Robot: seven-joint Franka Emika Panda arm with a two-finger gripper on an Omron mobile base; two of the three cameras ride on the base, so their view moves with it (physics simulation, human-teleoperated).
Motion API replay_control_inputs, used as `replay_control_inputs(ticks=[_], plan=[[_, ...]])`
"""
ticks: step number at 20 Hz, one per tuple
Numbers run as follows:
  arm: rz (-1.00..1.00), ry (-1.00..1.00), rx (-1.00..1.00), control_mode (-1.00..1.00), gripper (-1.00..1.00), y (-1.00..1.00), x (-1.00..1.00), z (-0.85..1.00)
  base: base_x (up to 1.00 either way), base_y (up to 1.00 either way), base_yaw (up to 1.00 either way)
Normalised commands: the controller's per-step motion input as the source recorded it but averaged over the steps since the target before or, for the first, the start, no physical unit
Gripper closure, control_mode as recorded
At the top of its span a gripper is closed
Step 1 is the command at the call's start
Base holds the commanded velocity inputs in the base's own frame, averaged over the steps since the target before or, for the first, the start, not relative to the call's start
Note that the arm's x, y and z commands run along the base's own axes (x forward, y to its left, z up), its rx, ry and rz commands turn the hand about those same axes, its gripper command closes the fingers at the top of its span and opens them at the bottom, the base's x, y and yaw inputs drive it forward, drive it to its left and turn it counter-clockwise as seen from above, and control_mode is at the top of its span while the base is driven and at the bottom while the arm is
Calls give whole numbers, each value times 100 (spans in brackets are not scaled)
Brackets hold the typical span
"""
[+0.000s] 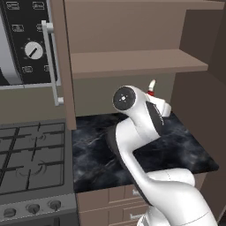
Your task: Move the cutting board and knife to the sink. Then move spray from the cabinet to the counter.
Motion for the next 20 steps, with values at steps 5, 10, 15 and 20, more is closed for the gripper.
replay_control_inputs(ticks=[5,10,15,20], plan=[[-9,0,0,-100,100,-4,39,-59,0,0,0],[-10,0,0,-100,100,-7,64,-44,0,0,0],[-10,0,0,-100,100,0,68,-46,0,0,0],[-10,2,-1,-100,100,0,64,-36,0,0,0]])
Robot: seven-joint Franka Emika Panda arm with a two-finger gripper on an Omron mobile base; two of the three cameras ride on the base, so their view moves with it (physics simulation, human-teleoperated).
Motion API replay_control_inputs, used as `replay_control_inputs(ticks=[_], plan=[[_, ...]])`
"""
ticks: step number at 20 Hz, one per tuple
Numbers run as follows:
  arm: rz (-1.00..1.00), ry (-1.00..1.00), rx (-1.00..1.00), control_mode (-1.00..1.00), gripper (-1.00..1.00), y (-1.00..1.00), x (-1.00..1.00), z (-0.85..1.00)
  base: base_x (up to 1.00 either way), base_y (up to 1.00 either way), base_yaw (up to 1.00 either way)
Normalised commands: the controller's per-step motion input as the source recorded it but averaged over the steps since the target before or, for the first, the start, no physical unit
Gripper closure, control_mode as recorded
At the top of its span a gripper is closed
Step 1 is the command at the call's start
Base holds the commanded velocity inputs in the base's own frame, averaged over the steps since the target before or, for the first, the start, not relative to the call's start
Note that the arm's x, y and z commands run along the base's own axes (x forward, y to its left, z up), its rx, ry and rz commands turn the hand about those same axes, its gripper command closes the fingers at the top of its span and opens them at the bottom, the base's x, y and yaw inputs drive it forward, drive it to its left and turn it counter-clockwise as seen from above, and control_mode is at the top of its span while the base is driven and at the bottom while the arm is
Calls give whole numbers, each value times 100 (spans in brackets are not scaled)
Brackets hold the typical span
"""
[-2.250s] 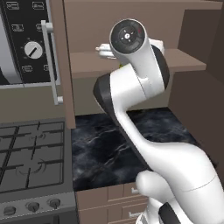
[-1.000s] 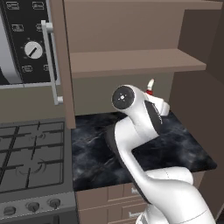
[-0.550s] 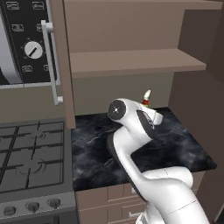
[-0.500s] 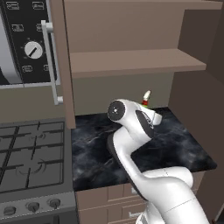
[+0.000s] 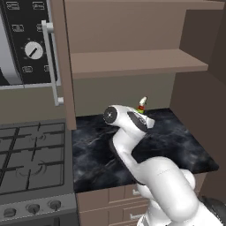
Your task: Move the cutting board and knife to the sink. Then move spray from the cabinet to the counter.
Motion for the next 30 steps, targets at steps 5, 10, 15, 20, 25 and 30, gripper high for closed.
replay_control_inputs(ticks=[5,10,15,20,25,30], plan=[[-8,1,-2,-100,100,0,66,-40,0,0,0],[-6,0,-2,-100,100,0,51,-43,0,0,0],[-5,0,-2,-100,100,0,33,-43,0,0,0],[-4,0,0,-100,100,0,28,-34,0,0,0],[-3,0,0,-100,100,0,12,-24,0,0,0],[-3,0,0,-100,100,0,19,-24,0,0,0]])
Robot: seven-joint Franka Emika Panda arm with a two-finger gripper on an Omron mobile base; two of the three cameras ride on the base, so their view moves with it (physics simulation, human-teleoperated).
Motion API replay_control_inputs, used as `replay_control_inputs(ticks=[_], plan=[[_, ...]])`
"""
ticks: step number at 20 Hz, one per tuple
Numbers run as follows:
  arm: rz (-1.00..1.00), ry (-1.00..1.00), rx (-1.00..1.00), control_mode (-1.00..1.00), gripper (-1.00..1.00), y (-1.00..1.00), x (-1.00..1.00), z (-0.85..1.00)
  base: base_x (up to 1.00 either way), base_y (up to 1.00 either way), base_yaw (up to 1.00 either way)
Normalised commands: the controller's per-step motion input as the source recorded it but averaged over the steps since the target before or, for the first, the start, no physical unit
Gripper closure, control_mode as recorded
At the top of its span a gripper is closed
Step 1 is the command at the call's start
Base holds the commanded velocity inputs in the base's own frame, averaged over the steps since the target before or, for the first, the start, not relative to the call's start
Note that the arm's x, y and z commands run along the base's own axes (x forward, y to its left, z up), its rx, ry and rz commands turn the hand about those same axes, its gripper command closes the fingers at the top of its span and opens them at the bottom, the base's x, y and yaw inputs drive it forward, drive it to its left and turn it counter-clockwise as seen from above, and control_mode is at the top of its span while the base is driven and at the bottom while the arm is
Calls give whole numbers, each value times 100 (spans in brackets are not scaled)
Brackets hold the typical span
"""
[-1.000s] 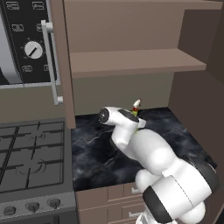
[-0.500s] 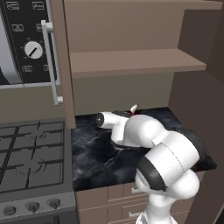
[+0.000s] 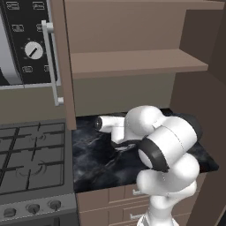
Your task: Move the cutting board and knife to the sink. Then move spray from the cabinet to the counter.
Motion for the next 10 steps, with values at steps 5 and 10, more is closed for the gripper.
replay_control_inputs(ticks=[5,10], plan=[[-2,0,0,-100,100,0,23,-22,0,0,0],[-2,0,0,-100,100,0,19,-24,0,0,0]])
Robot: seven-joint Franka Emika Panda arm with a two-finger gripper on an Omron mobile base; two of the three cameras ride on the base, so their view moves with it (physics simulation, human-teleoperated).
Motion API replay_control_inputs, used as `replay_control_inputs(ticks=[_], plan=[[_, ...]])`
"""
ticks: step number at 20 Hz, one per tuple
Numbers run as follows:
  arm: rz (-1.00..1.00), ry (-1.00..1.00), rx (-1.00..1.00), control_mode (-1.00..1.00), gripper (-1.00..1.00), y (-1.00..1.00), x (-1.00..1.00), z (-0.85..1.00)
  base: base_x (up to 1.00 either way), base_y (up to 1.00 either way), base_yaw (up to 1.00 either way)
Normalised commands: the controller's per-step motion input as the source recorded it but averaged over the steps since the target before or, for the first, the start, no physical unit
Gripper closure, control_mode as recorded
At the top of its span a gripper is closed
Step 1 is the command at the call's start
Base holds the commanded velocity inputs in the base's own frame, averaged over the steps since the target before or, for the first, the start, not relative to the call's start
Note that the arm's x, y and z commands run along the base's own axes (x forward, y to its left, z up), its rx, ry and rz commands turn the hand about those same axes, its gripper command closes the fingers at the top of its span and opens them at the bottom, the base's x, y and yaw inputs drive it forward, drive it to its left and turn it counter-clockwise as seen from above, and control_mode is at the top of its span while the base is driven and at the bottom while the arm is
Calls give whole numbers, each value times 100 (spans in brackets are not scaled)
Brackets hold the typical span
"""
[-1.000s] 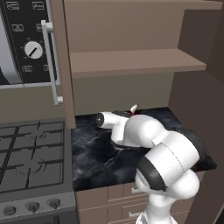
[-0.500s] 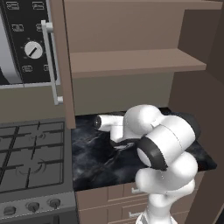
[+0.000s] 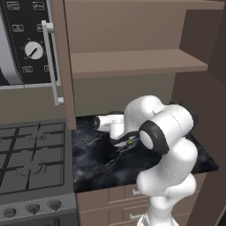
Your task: Move the cutting board and knife to the sink. Then move spray from the cabinet to the counter.
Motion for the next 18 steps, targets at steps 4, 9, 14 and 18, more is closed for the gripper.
replay_control_inputs(ticks=[4,9,14,18], plan=[[0,0,0,-100,100,0,18,-24,0,0,0],[0,0,0,-100,100,-1,6,-26,0,0,0],[-1,-4,0,-100,100,-11,-31,-25,0,0,0],[-2,-6,0,-100,-100,0,-28,-28,0,0,0]])
